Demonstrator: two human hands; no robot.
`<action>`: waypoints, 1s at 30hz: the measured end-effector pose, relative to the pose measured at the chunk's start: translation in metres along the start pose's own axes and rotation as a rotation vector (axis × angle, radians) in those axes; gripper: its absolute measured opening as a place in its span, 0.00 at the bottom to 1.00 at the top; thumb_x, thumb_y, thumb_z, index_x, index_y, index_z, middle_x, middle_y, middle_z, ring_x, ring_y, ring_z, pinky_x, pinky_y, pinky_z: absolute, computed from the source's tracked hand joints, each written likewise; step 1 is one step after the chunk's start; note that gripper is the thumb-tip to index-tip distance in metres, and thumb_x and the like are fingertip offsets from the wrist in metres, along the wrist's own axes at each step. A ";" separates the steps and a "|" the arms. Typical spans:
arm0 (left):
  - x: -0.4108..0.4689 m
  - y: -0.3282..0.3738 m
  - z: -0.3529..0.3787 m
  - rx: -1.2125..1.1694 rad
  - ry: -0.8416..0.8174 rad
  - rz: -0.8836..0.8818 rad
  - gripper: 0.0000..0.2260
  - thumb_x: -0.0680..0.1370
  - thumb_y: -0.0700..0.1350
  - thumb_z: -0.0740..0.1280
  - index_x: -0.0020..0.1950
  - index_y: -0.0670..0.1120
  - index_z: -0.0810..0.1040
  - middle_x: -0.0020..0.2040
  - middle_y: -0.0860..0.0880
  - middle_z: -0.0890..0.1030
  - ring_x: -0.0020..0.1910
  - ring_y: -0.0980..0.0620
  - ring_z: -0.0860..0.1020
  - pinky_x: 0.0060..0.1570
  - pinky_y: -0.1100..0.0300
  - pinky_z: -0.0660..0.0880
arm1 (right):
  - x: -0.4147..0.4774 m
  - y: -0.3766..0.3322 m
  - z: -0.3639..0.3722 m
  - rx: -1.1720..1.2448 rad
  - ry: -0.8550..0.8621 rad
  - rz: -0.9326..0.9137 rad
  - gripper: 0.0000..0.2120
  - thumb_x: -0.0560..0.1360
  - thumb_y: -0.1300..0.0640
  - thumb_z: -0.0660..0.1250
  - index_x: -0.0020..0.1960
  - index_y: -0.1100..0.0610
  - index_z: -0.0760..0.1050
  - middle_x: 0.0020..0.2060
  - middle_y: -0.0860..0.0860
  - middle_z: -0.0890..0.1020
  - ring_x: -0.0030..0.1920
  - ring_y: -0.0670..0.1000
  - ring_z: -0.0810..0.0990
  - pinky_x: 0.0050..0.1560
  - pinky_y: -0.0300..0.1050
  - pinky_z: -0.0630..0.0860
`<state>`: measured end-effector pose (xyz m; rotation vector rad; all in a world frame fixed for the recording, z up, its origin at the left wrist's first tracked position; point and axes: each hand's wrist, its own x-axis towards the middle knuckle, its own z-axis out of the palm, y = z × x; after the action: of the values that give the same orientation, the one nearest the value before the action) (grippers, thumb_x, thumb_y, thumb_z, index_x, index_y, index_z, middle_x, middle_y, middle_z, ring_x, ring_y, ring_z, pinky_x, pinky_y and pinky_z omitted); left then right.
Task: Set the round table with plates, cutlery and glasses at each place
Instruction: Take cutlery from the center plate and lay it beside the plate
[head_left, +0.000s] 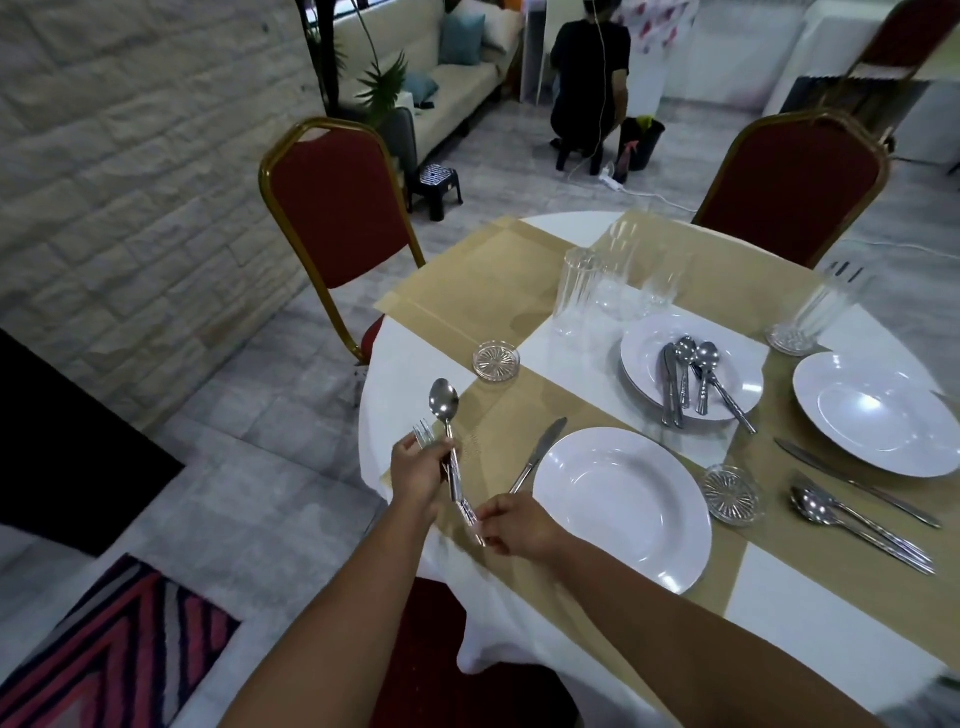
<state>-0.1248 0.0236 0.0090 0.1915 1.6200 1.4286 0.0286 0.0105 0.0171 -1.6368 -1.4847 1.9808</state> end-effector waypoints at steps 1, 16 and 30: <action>0.001 0.006 0.000 -0.012 0.000 -0.004 0.22 0.71 0.35 0.73 0.62 0.45 0.70 0.48 0.40 0.81 0.43 0.45 0.80 0.44 0.55 0.78 | 0.000 0.004 0.000 -0.020 0.000 0.014 0.11 0.73 0.70 0.69 0.37 0.56 0.74 0.28 0.51 0.75 0.27 0.46 0.71 0.29 0.36 0.72; 0.022 0.023 -0.011 -0.014 0.137 0.053 0.21 0.73 0.39 0.72 0.64 0.44 0.74 0.55 0.44 0.80 0.51 0.49 0.79 0.57 0.55 0.76 | 0.007 0.014 0.002 -0.187 0.003 -0.016 0.18 0.74 0.71 0.62 0.57 0.53 0.77 0.31 0.48 0.74 0.27 0.45 0.70 0.24 0.33 0.68; 0.034 0.005 -0.007 0.293 -0.091 0.006 0.08 0.72 0.36 0.72 0.47 0.48 0.84 0.50 0.45 0.84 0.51 0.47 0.82 0.60 0.50 0.77 | 0.031 -0.027 0.006 0.138 0.232 0.032 0.11 0.72 0.66 0.61 0.32 0.59 0.71 0.26 0.56 0.78 0.26 0.55 0.78 0.32 0.45 0.75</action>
<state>-0.1506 0.0418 -0.0059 0.4242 1.7476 1.1643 0.0002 0.0404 0.0172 -1.7701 -1.2185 1.7915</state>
